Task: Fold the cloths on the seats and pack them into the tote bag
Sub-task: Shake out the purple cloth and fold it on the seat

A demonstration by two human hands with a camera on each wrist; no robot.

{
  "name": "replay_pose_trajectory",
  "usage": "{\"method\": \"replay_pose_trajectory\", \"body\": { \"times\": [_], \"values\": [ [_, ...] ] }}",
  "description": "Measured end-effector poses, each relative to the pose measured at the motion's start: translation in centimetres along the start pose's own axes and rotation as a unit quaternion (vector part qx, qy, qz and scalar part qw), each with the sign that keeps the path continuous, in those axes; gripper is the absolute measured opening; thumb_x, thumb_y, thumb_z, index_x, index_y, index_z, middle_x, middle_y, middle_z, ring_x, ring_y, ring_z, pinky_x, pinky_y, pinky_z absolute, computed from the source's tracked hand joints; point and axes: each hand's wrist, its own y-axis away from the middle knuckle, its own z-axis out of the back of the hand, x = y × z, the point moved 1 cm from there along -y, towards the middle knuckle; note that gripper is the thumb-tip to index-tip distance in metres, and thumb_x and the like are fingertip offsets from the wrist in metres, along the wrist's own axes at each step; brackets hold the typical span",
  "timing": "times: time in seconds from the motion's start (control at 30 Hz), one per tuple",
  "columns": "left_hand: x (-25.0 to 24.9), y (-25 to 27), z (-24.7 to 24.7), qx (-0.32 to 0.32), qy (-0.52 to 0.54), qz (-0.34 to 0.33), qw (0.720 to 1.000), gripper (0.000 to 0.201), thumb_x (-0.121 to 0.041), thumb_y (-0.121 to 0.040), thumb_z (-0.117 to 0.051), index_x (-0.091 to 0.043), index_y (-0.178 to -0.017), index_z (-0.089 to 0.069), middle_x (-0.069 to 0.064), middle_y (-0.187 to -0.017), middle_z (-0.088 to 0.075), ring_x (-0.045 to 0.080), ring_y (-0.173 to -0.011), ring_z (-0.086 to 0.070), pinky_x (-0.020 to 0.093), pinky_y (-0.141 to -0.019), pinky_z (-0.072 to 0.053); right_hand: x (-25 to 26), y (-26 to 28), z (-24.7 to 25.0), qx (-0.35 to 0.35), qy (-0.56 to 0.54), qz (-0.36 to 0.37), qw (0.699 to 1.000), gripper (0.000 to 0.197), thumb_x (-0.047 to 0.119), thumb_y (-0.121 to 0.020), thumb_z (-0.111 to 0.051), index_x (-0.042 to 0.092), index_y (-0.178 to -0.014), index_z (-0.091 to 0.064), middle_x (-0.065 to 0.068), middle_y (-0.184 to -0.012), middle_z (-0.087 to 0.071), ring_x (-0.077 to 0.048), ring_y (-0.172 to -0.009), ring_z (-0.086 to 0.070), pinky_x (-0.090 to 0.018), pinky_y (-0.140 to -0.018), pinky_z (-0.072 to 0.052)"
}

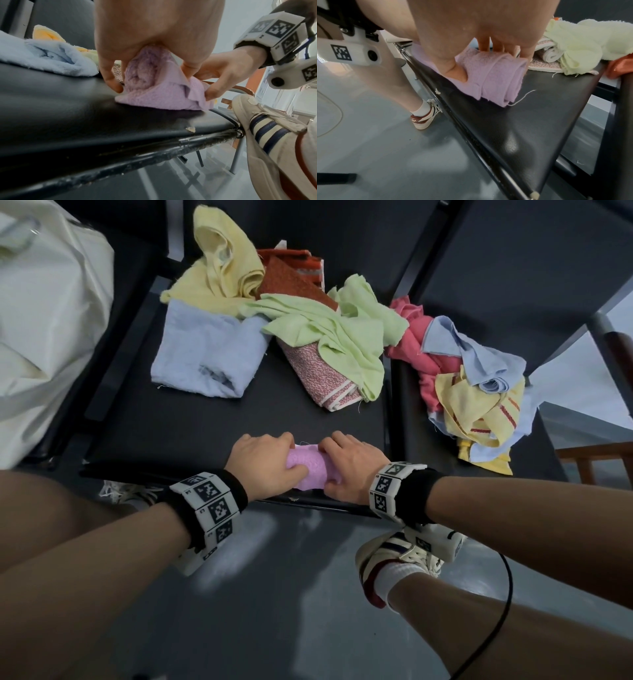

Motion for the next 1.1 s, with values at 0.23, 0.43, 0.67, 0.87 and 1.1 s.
{"method": "replay_pose_trajectory", "body": {
  "times": [0.23,0.43,0.67,0.87,1.1],
  "values": [
    [0.28,0.31,-0.20,-0.053,-0.024,-0.027,0.998,0.065,-0.061,-0.066,-0.027,-0.023,-0.109,-0.058,-0.002,-0.108,-0.052,0.022,-0.103,-0.051,0.039,-0.084,-0.038,-0.11,-0.73,0.41,0.019,-0.010,-0.011,1.000,0.047,0.037,-0.084,-0.059,0.017,-0.126,-0.053,-0.003,-0.114,-0.049,-0.023,-0.108,-0.052,-0.034,-0.080,-0.045],
    [0.29,0.76,-0.41,-0.028,-0.043,-0.061,0.997,0.061,-0.061,-0.065,-0.044,-0.025,-0.113,-0.047,-0.005,-0.105,-0.052,0.022,-0.099,-0.053,0.038,-0.078,-0.037,-0.11,-0.92,0.61,0.047,0.005,-0.024,0.999,0.036,0.037,-0.088,-0.054,0.018,-0.119,-0.055,-0.002,-0.109,-0.052,-0.022,-0.103,-0.055,-0.030,-0.073,-0.035],
    [0.39,0.55,-0.36,-0.008,-0.057,-0.078,0.995,0.074,-0.070,-0.060,-0.028,-0.023,-0.109,-0.057,-0.004,-0.106,-0.050,0.020,-0.103,-0.049,0.036,-0.082,-0.037,0.07,-0.64,0.65,0.046,0.027,-0.027,0.998,0.033,0.036,-0.087,-0.051,0.015,-0.113,-0.053,-0.003,-0.110,-0.060,-0.023,-0.107,-0.052,-0.036,-0.090,-0.037],
    [0.22,0.25,0.01,-0.009,-0.048,-0.067,0.997,0.063,-0.063,-0.069,-0.038,-0.023,-0.112,-0.059,-0.005,-0.105,-0.060,0.019,-0.103,-0.055,0.037,-0.086,-0.034,-0.22,-0.35,0.01,-0.033,0.017,-0.040,0.998,0.043,0.039,-0.076,-0.059,0.017,-0.111,-0.048,-0.001,-0.107,-0.057,-0.024,-0.101,-0.050,-0.036,-0.085,-0.039],
    [0.45,0.19,0.29,-0.058,-0.024,-0.072,0.995,0.052,-0.055,-0.075,-0.039,-0.021,-0.109,-0.056,-0.004,-0.101,-0.064,0.021,-0.098,-0.058,0.038,-0.083,-0.034,0.40,-0.38,-0.24,-0.050,0.022,-0.035,0.998,0.060,0.042,-0.079,-0.020,0.009,-0.108,-0.061,-0.008,-0.101,-0.060,-0.030,-0.096,-0.056,-0.042,-0.079,-0.045]
  ]
}}
